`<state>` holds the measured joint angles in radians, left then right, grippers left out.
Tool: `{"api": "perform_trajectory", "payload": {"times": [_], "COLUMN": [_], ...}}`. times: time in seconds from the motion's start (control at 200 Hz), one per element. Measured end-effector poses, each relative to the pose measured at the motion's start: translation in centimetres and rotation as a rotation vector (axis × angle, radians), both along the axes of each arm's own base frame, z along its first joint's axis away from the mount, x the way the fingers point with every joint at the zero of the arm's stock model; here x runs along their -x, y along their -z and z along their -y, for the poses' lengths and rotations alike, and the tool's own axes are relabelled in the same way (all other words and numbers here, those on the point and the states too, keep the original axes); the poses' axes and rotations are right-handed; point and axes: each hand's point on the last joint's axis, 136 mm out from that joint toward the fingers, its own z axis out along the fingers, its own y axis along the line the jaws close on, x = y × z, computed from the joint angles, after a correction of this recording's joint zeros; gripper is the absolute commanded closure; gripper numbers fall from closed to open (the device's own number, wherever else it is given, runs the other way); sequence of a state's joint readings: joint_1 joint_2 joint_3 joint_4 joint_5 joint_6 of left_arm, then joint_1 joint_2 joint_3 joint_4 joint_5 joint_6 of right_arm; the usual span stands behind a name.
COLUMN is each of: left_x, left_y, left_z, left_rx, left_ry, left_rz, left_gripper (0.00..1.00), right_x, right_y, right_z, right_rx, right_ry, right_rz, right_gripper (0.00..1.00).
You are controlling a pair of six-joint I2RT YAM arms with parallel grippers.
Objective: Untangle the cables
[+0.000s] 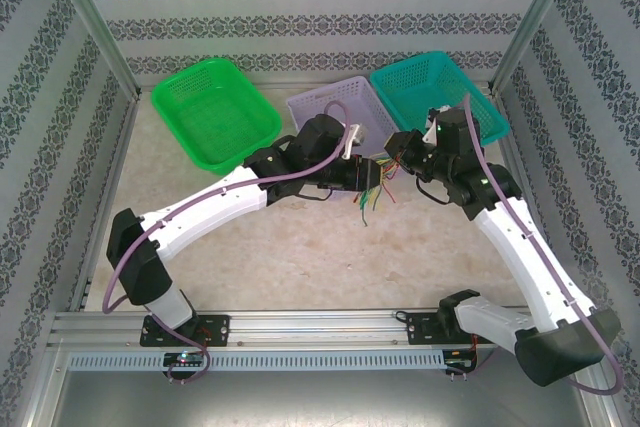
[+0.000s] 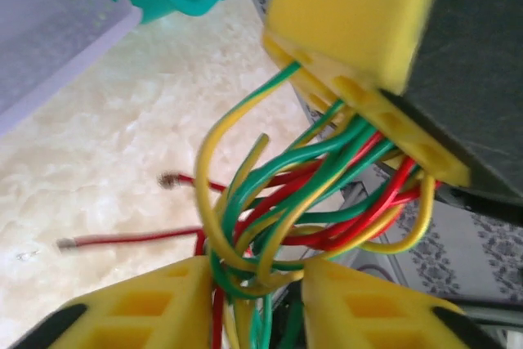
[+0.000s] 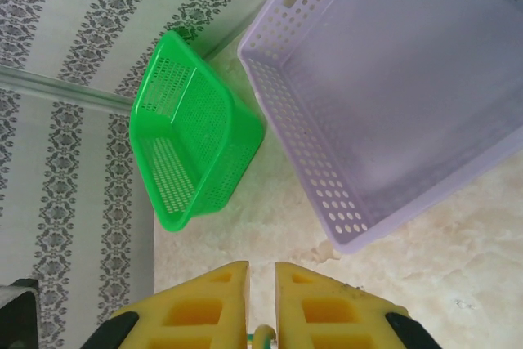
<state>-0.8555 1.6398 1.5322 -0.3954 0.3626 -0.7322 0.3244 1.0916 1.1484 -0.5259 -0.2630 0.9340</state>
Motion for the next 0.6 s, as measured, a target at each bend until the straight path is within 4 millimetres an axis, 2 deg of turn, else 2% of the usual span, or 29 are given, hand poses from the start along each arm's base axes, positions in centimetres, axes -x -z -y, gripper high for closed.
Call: {"api": "perform_trajectory", "payload": {"times": [0.2,0.265,0.345,0.43,0.53,0.6], "left_x": [-0.4,-0.2,-0.3,-0.8,-2.4,-3.1], "left_y": [0.4,0.1,-0.9,-2.0,-2.0,-1.5], "left_z": [-1.3,-2.1,-3.1,-4.9,-8.6,-9.8], "left_rx": [-0.035,-0.032,-0.008,0.009,-0.017,-0.032], "left_ry": [-0.013,-0.008,0.005,0.0,-0.066,-0.082], "left_rz": [0.047,0.062,0.083,0.103,0.078,0.062], "left_gripper": [1.0,1.0,1.0,1.0,1.0,1.0], "right_x": [-0.1,0.2,0.6,0.8,0.9,1.2], "right_y": [0.7,0.9,0.3,-1.1,-2.1,-2.5], "right_z": [-0.1,-0.3,-0.7,-0.9,0.3,0.3], "right_rx": [-0.031,-0.024,0.008,0.073,0.185,0.238], "right_ry": [-0.031,-0.075,-0.143,-0.215,-0.247,-0.285], "right_rz": [-0.045,-0.061,-0.053,-0.002,0.061,0.098], "right_gripper": [1.0,1.0,1.0,1.0,1.0,1.0]}}
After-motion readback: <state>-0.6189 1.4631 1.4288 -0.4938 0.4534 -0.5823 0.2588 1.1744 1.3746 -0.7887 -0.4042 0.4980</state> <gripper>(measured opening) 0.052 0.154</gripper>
